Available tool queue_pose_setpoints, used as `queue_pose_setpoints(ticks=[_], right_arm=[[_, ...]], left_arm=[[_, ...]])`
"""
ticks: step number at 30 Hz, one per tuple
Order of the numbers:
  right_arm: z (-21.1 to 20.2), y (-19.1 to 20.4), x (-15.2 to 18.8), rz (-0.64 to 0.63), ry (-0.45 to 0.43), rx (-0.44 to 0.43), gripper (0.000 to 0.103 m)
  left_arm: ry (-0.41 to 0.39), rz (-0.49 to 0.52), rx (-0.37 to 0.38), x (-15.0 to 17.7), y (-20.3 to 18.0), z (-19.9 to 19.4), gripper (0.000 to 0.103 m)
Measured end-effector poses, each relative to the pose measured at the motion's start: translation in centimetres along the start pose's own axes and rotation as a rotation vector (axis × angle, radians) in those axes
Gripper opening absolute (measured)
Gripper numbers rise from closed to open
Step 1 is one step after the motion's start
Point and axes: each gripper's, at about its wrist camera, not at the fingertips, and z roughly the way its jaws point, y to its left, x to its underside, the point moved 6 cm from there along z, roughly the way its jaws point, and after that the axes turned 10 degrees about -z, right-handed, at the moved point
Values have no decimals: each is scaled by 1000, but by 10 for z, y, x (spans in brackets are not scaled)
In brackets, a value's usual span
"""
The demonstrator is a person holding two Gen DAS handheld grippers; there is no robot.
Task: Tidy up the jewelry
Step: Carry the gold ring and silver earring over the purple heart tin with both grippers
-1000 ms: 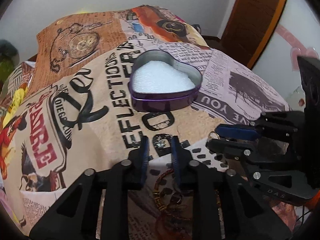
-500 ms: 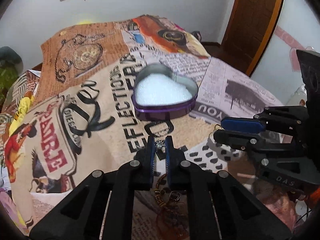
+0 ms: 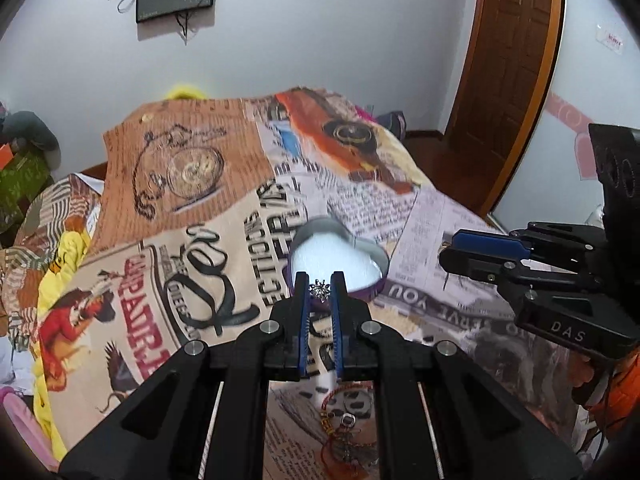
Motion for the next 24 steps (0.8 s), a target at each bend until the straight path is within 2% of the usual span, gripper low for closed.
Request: queue_pose_setpoints(ticks=[7,12,24], right_arm=[[-2,-12,-15,20,-46,18,18],[6,-15,-24,17,-56,20,18],[47,-13,-25,-31,5,16,18]], left_arm=[[-34,-23,10,-19,5,3,9],[-25,-53,28,-29,11,16,9],[22,-66,25,-33,13,55,9]])
